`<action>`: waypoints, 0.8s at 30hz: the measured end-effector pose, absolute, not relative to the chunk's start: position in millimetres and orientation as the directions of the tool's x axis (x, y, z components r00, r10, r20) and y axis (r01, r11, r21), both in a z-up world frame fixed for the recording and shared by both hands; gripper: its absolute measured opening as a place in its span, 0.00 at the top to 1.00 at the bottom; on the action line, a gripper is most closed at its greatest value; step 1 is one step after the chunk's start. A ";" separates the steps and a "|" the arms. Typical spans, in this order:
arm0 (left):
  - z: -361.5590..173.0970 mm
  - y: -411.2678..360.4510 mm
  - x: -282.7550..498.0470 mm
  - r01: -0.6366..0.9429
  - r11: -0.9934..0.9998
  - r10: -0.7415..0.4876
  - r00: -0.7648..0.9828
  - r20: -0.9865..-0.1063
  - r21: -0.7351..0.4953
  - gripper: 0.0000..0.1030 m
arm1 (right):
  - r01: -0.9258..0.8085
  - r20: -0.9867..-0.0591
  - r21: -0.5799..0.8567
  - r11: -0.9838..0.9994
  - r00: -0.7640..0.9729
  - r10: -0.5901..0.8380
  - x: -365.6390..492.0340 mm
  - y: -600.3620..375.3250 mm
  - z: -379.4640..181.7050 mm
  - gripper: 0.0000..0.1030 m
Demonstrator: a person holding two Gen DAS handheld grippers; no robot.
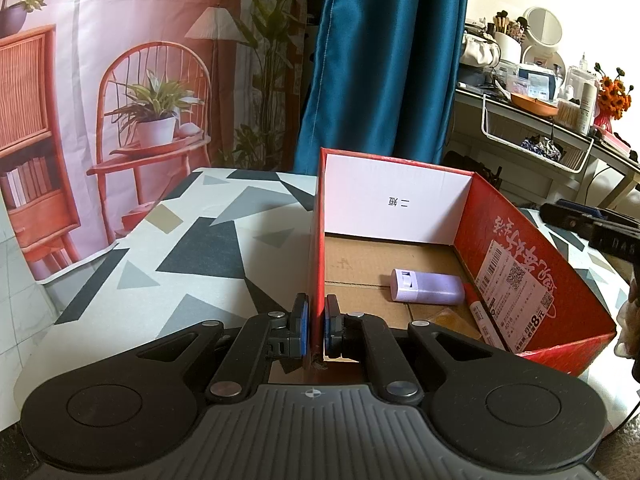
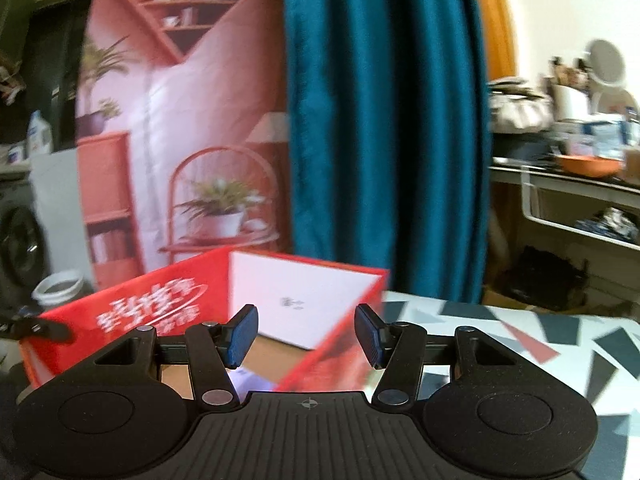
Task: Organize rigid objects
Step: 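Move the right gripper to the blue tape roller and grasp it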
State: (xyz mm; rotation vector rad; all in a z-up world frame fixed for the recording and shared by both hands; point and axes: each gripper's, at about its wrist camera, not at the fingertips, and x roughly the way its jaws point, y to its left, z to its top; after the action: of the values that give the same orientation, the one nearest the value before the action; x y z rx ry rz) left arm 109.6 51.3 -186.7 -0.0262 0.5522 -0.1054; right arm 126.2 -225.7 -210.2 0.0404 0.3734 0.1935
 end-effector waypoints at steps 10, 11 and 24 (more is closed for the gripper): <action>-186.8 51.2 109.3 0.092 0.994 -0.105 0.846 -0.522 -0.051 0.92 | 0.076 -0.438 0.152 0.985 0.899 -0.002 124.4 -282.8 -253.9 0.51; -186.9 51.1 109.4 0.092 0.994 -0.105 0.846 -0.522 -0.051 0.92 | 0.095 -0.456 0.146 0.985 0.890 -0.018 125.4 -286.0 -259.8 0.51; -187.1 51.1 109.4 0.092 0.994 -0.105 0.847 -0.522 -0.051 0.92 | 0.326 -0.636 0.079 0.942 0.744 -0.205 160.3 -323.8 -316.0 0.58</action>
State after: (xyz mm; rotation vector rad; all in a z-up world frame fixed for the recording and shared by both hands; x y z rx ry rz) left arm 109.4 51.1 -187.1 -0.0239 0.5515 -0.1039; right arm 160.3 -323.8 -316.0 0.1900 0.6720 -0.2928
